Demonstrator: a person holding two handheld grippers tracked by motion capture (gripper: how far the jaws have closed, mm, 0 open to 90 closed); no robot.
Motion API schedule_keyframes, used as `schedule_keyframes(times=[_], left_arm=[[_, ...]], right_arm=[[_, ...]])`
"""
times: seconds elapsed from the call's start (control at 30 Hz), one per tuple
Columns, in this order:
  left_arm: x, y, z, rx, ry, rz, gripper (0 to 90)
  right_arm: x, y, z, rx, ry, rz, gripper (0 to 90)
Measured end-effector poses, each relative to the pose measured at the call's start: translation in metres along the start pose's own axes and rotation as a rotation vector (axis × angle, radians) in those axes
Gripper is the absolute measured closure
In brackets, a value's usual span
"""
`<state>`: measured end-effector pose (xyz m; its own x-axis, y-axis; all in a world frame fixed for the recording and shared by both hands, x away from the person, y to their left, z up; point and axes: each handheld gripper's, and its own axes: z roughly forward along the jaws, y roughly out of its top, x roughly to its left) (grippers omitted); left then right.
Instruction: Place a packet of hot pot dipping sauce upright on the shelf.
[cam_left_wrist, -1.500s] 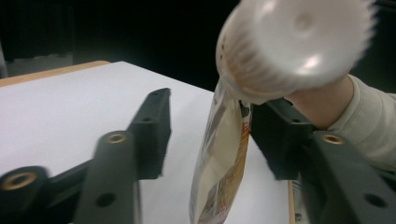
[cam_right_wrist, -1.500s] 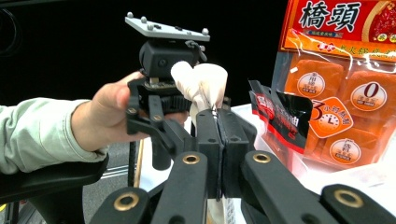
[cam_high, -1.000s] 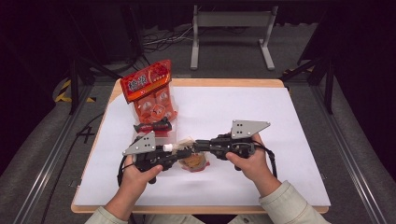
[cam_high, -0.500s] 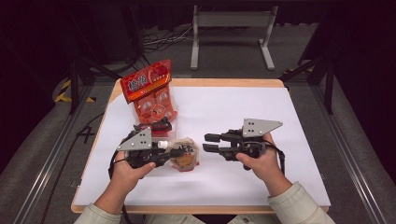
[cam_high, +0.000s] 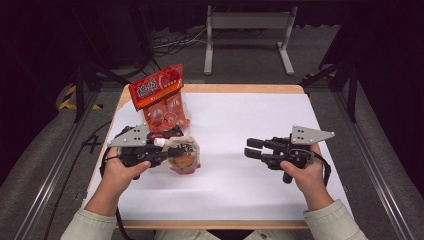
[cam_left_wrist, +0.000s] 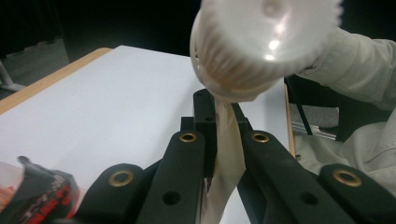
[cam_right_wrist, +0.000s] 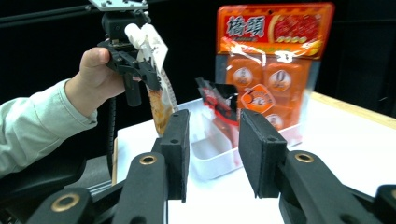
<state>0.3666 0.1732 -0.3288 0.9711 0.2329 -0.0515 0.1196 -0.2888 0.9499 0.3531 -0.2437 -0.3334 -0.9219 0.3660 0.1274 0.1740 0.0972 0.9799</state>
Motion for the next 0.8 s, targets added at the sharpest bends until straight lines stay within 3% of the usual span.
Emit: schedule_keyframes(times=[0.43,0.6,0.8], left_arm=[[0.022,0.011,-0.018,-0.012,0.059,-0.028,88.9],[0.031,0.009,-0.023,-0.009,0.082,-0.045,88.9],[0.04,0.005,-0.032,0.009,0.123,-0.053,88.9]], right_arm=[[-0.009,-0.001,-0.019,-0.029,-0.047,0.025,63.8],[-0.012,-0.003,-0.021,-0.042,-0.025,0.066,63.4],[-0.014,-0.005,-0.022,-0.033,-0.033,0.068,62.3]])
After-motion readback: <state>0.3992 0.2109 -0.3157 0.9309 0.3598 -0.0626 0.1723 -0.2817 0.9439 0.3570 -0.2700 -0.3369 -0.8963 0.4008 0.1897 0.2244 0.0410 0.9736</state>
